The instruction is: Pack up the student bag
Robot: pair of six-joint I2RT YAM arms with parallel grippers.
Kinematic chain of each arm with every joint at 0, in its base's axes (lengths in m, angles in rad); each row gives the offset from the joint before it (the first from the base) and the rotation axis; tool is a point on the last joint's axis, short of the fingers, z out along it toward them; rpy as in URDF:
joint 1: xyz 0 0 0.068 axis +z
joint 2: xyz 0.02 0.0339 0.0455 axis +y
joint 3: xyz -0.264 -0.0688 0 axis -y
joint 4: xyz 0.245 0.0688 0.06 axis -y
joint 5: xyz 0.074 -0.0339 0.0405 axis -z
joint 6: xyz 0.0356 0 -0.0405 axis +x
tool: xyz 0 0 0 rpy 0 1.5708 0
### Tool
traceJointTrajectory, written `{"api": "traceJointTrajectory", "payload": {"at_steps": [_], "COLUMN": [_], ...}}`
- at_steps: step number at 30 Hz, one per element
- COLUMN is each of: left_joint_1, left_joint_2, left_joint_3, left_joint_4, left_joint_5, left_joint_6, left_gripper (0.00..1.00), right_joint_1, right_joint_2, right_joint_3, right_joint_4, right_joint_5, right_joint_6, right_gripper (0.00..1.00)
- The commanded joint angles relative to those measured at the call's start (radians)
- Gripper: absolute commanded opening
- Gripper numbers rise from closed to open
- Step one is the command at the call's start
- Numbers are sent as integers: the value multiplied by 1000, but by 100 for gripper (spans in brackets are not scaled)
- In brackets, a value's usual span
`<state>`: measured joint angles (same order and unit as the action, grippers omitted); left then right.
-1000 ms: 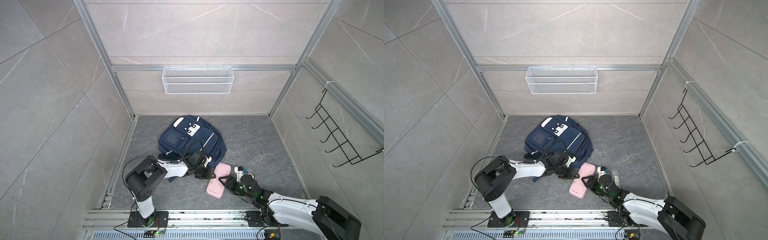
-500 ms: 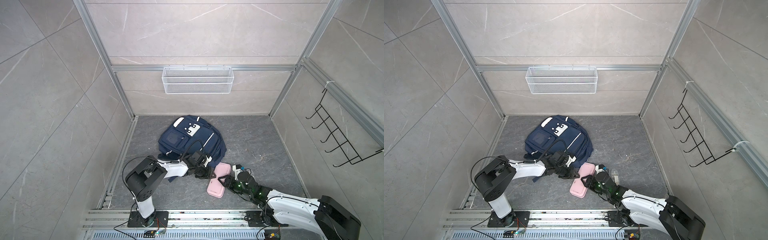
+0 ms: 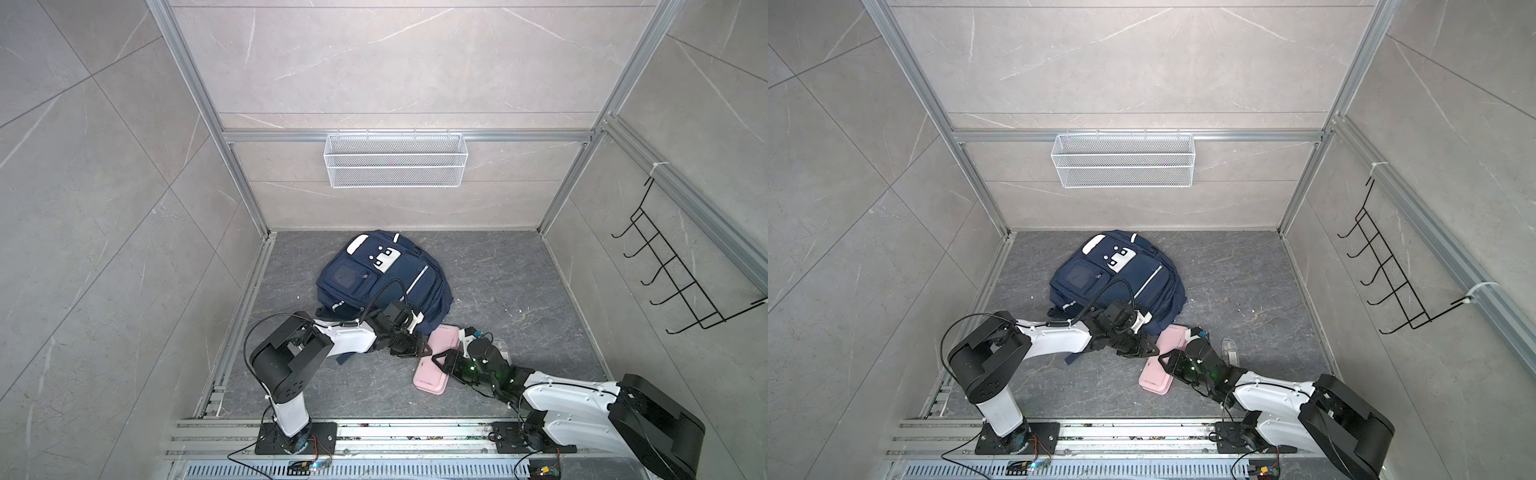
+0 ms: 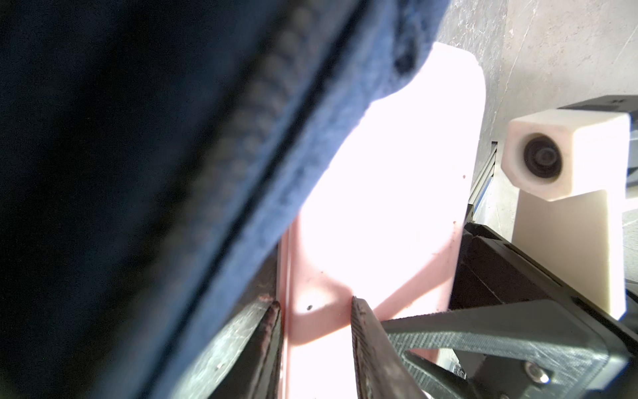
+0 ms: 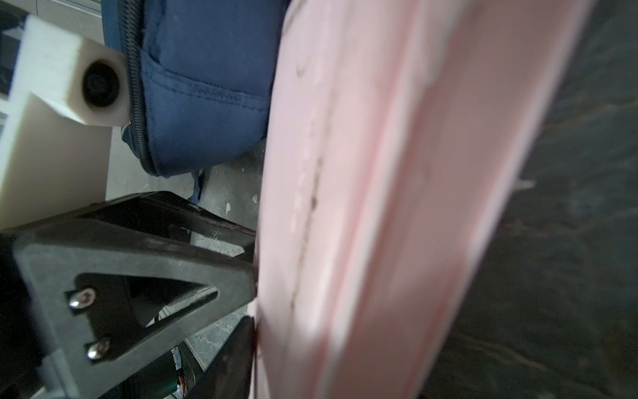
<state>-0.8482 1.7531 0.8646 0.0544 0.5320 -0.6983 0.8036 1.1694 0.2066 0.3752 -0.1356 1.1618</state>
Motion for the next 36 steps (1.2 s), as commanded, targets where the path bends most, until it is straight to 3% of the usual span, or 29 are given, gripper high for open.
{"api": "traceJointTrajectory", "payload": {"at_steps": [1,12,21,28,36], "left_joint_1": [-24,-21,-3,82,132], "left_joint_2": [-14,-71,-190,-242,-250], "left_joint_3": [24,101,234,253,371], "left_joint_4": [-49,-151,-354,-424,-600], "left_joint_5": [26,42,22,19,-134], "left_joint_6": [2,49,150,190,292], "left_gripper": [35,43,45,45,47], "right_joint_1": [3,2,1,-7,-73], "right_joint_2": [7,-114,-283,-394,-415], "right_joint_3": [44,46,71,132,274], "right_joint_4": [50,-118,-358,-533,-679], "right_joint_5": [-28,-9,35,90,111], "right_joint_6": [-31,-59,-88,-154,-252], "right_gripper": [45,26,22,18,17]}}
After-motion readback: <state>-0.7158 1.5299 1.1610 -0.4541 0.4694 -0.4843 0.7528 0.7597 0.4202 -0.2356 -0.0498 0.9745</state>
